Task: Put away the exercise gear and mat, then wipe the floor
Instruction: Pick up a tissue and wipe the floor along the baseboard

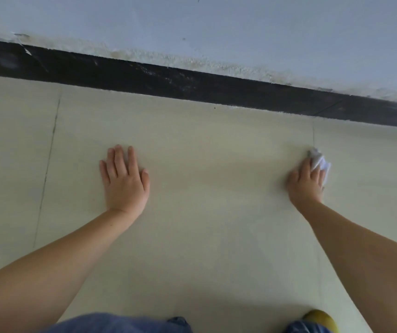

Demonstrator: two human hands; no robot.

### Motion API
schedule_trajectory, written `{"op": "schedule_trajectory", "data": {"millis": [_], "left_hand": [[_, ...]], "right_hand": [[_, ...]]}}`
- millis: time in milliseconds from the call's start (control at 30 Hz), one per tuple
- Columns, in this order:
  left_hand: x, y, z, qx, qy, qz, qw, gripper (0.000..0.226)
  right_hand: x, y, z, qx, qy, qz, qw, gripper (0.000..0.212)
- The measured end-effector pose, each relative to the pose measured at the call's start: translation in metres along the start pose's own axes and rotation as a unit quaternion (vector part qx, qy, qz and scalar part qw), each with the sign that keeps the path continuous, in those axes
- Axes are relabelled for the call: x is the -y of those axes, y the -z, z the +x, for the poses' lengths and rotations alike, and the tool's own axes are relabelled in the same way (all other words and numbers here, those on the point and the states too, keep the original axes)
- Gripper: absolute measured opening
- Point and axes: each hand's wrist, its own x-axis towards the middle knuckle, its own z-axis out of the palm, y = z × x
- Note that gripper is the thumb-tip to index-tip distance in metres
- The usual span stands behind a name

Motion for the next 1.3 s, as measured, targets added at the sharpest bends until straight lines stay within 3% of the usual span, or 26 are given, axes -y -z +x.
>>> {"op": "schedule_trajectory", "data": {"millis": [67, 167, 267, 400, 433, 467, 533, 633, 767, 833, 867, 933, 1000, 1067, 1167, 1233, 1267, 1300], "left_hand": [[0.000, 0.004, 0.000, 0.020, 0.001, -0.008, 1.000, 0.061], [-0.002, 0.008, 0.001, 0.045, 0.015, -0.028, 0.998, 0.062], [-0.001, 0.013, 0.001, 0.072, 0.018, -0.035, 0.997, 0.060], [0.000, 0.019, 0.001, 0.079, 0.012, -0.029, 0.996, 0.056], [0.000, 0.019, 0.001, 0.084, 0.008, -0.022, 0.996, 0.058], [-0.001, 0.020, 0.002, 0.089, -0.001, -0.005, 0.996, 0.060], [-0.004, 0.024, 0.007, 0.109, -0.008, 0.053, 0.993, 0.063], [-0.009, 0.035, 0.012, 0.148, -0.001, 0.146, 0.978, 0.072], [-0.040, 0.056, 0.031, 0.242, 0.060, 0.246, 0.937, 0.080], [-0.076, 0.066, 0.039, 0.242, 0.136, 0.204, 0.939, 0.068], [-0.097, 0.065, 0.035, 0.214, 0.153, 0.161, 0.951, 0.060], [-0.146, 0.052, 0.009, 0.146, 0.146, 0.042, 0.978, 0.054], [-0.194, 0.032, -0.035, 0.102, 0.095, -0.037, 0.990, 0.056], [-0.231, 0.011, -0.075, 0.081, 0.012, -0.033, 0.996, 0.057], [-0.260, -0.013, -0.104, 0.132, -0.033, -0.017, 0.991, 0.056], [-0.266, -0.022, -0.110, 0.165, -0.025, 0.002, 0.986, 0.058], [-0.268, -0.024, -0.112, 0.176, -0.022, 0.017, 0.984, 0.059], [-0.270, -0.023, -0.112, 0.185, -0.020, 0.030, 0.982, 0.060]], "right_hand": [[0.037, -0.012, -0.022, 0.021, 0.009, -0.008, 1.000, 0.057], [0.111, -0.055, -0.081, 0.053, 0.206, -0.052, 0.976, 0.057], [0.155, -0.084, -0.141, 0.105, 0.374, -0.105, 0.915, 0.058], [0.103, -0.087, -0.154, 0.125, 0.531, -0.119, 0.829, 0.052], [0.075, -0.083, -0.144, 0.122, 0.537, -0.140, 0.823, 0.051], [0.045, -0.077, -0.130, 0.120, 0.522, -0.155, 0.830, 0.050], [-0.017, -0.058, -0.097, 0.085, 0.444, -0.145, 0.880, 0.061], [-0.095, -0.012, -0.042, 0.063, 0.227, -0.079, 0.969, 0.062], [-0.111, 0.015, 0.012, 0.045, 0.075, -0.018, 0.996, 0.058], [-0.090, 0.006, 0.007, 0.026, 0.058, -0.005, 0.998, 0.056], [-0.077, -0.001, -0.003, 0.030, 0.093, -0.016, 0.995, 0.056], [-0.059, -0.021, -0.039, 0.071, 0.252, -0.069, 0.963, 0.057], [-0.055, -0.036, -0.080, 0.140, 0.431, -0.112, 0.885, 0.068], [-0.076, -0.038, -0.096, 0.190, 0.563, -0.170, 0.786, 0.076], [-0.144, -0.023, -0.064, 0.138, 0.682, -0.251, 0.672, 0.056], [-0.190, -0.005, -0.018, 0.110, 0.701, -0.297, 0.639, 0.050], [-0.207, 0.006, 0.008, 0.097, 0.694, -0.308, 0.643, 0.052], [-0.216, 0.019, 0.033, 0.084, 0.672, -0.304, 0.670, 0.056]]}}
